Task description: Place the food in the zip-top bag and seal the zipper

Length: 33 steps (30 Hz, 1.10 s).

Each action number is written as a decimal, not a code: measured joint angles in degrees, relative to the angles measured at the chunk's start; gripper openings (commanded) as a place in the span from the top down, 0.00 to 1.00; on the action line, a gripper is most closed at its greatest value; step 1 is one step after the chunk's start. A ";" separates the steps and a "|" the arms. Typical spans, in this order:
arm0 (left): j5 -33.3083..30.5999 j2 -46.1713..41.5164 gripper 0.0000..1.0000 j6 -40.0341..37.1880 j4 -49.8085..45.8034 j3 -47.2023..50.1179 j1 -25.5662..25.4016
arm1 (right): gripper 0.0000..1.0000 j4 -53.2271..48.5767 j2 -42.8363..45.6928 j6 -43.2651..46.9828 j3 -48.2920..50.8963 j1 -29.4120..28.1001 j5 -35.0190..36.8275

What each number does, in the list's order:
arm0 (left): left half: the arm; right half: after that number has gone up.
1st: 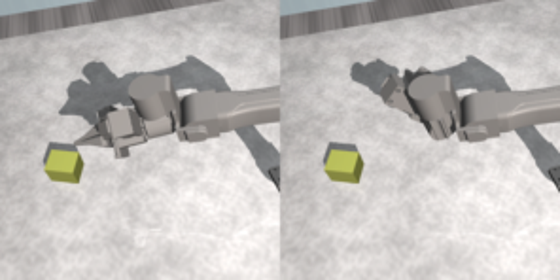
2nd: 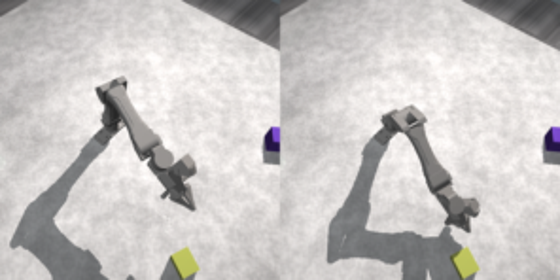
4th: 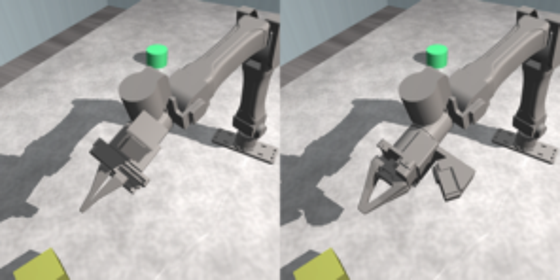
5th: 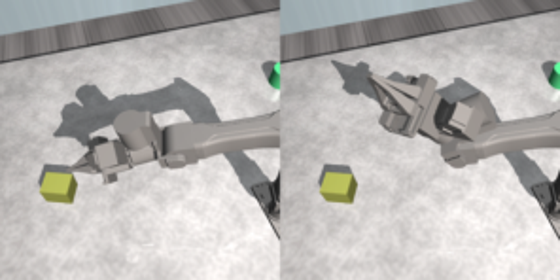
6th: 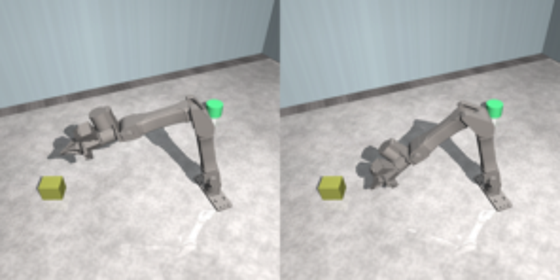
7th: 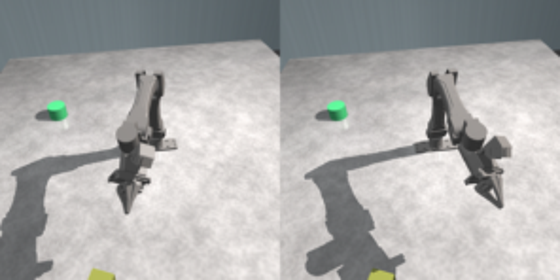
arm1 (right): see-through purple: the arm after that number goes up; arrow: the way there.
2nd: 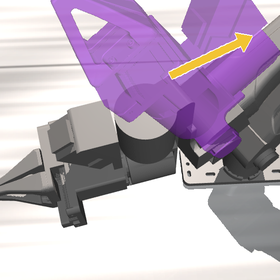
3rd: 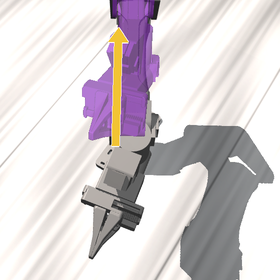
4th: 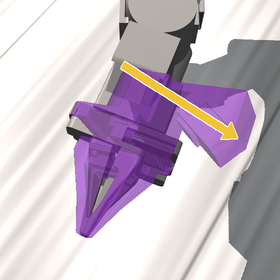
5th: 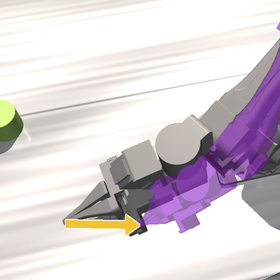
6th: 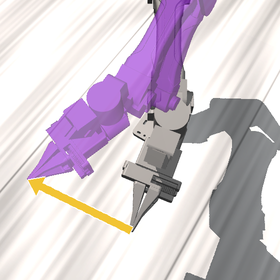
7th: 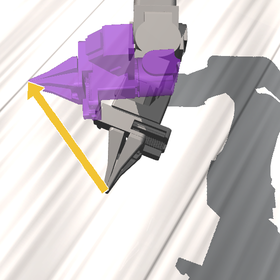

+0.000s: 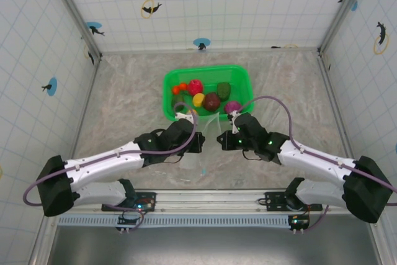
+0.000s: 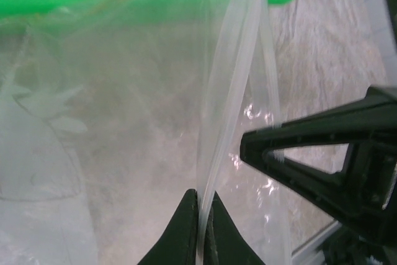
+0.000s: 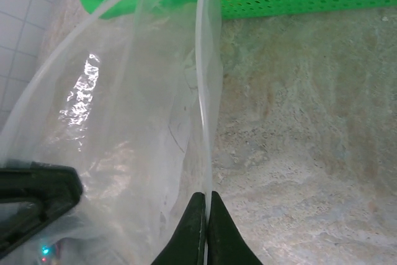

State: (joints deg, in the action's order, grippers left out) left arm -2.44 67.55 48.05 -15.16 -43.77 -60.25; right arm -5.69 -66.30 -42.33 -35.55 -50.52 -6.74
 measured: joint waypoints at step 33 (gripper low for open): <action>9.03 -6.64 1.00 -5.01 -5.90 -2.73 8.46 | 0.36 -8.59 -2.29 11.34 -6.73 -2.43 5.57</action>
State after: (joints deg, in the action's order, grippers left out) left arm 6.59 60.90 43.05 -21.06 -46.50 -51.79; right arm -14.28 -68.60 -30.98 -42.28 -52.95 -1.17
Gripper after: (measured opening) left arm 0.042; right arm 0.514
